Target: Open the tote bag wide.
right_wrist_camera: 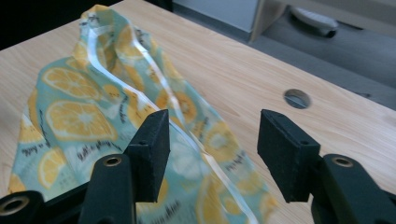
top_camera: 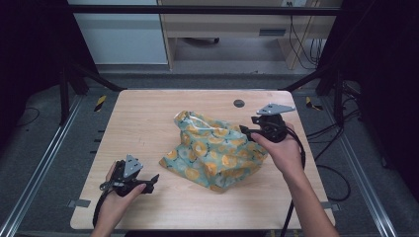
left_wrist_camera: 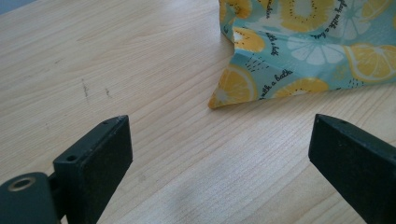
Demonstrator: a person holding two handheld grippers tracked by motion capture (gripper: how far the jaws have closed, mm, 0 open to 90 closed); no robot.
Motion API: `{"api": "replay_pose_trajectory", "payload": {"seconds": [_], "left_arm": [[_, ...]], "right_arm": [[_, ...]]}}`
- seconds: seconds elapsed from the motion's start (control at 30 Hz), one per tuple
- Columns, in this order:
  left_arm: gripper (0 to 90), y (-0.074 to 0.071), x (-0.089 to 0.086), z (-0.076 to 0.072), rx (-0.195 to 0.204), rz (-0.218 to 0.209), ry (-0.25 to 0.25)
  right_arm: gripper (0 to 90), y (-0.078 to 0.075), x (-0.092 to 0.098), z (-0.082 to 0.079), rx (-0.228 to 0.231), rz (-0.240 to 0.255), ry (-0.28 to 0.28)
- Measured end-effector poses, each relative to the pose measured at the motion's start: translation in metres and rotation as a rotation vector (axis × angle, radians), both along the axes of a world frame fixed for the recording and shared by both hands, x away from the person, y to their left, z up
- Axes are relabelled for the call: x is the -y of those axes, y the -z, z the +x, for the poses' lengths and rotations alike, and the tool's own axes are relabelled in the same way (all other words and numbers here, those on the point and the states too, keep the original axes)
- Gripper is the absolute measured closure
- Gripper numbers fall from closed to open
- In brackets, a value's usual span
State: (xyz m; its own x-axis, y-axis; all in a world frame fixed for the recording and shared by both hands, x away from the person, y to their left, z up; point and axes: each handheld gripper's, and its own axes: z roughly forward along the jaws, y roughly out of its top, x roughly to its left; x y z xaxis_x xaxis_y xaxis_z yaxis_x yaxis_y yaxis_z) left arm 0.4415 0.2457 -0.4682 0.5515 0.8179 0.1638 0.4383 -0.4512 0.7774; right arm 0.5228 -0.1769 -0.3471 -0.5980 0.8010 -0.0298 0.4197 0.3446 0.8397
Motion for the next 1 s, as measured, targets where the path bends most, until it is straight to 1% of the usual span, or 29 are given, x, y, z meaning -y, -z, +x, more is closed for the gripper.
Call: {"api": "replay_pose_trajectory", "payload": {"seconds": [0.07, 0.13, 0.17, 0.2, 0.27, 0.33, 0.37, 0.43, 0.47, 0.53, 0.57, 0.63, 0.7, 0.73, 0.8, 0.83, 0.87, 0.9, 0.93, 1.0], "left_arm": [[5.8, 0.0, 0.0, 0.0, 0.0, -0.001, 0.001], [5.8, 0.0, 0.001, 0.0, -0.001, 0.0, 0.003], [5.8, 0.001, 0.001, 0.0, -0.003, 0.001, 0.004], [5.8, 0.001, 0.001, 0.001, -0.004, 0.003, 0.005], [5.8, 0.001, 0.001, 0.0, -0.005, 0.005, 0.007], [5.9, 0.0, 0.001, 0.0, -0.001, 0.003, 0.006], [5.9, 0.0, 0.001, 0.0, 0.0, 0.003, 0.007], [5.9, 0.0, 0.001, 0.0, 0.0, 0.004, 0.007], [6.2, 0.0, 0.001, 0.0, -0.001, 0.005, 0.009], [6.4, 0.001, 0.001, 0.001, -0.003, 0.009, 0.01], [6.4, 0.001, 0.002, 0.001, -0.002, 0.006, 0.009], [6.4, 0.001, 0.002, 0.0, 0.0, 0.007, 0.01], [6.4, 0.001, 0.002, 0.0, -0.002, 0.011, 0.011], [6.4, 0.001, 0.002, 0.0, -0.003, 0.011, 0.011], [6.5, 0.001, 0.002, 0.0, -0.002, 0.01, 0.009], [6.5, 0.0, 0.002, 0.0, 0.0, 0.009, 0.008], [6.5, 0.0, 0.002, 0.0, 0.001, 0.009, 0.009], [6.6, 0.0, 0.002, 0.0, 0.003, 0.009, 0.008], [6.6, 0.0, 0.001, 0.0, 0.003, 0.007, 0.009], [6.6, -0.001, 0.001, -0.001, 0.006, 0.002, 0.005]], "right_arm": [[39.6, 0.002, -0.008, 0.008, -0.024, 0.009, -0.032], [32.2, 0.006, -0.016, 0.015, -0.064, 0.02, -0.063], [29.5, 0.009, -0.02, 0.019, -0.086, 0.015, -0.076], [27.5, 0.015, -0.026, 0.024, -0.106, -0.001, -0.069], [26.1, 0.017, -0.028, 0.027, -0.115, -0.004, -0.071], [24.3, 0.024, -0.033, 0.032, -0.165, 0.004, -0.088], [24.1, 0.026, -0.034, 0.033, -0.181, 0.01, -0.101], [24.4, 0.03, -0.038, 0.033, -0.212, 0.023, -0.106], [26.6, 0.032, -0.039, 0.034, -0.224, 0.017, -0.113], [34.5, 0.036, -0.041, 0.034, -0.242, -0.012, -0.119], [38.0, 0.036, -0.043, 0.033, -0.251, -0.013, -0.123], [51.8, 0.037, -0.046, 0.03, -0.262, -0.031, -0.145], [62.3, 0.037, -0.048, 0.027, -0.259, -0.052, -0.166], [68.9, 0.037, -0.049, 0.024, -0.256, -0.064, -0.171], [79.0, 0.037, -0.05, 0.022, -0.246, -0.061, -0.166], [87.5, 0.036, -0.049, 0.021, -0.238, -0.059, -0.173], [87.5, 0.036, -0.049, 0.021, -0.238, -0.059, -0.173], [90.0, 0.035, -0.049, 0.021, -0.23, -0.062, -0.166], [90.0, 0.035, -0.049, 0.021, -0.23, -0.062, -0.166], [90.0, 0.033, -0.047, 0.021, -0.212, -0.055, -0.167]]}}
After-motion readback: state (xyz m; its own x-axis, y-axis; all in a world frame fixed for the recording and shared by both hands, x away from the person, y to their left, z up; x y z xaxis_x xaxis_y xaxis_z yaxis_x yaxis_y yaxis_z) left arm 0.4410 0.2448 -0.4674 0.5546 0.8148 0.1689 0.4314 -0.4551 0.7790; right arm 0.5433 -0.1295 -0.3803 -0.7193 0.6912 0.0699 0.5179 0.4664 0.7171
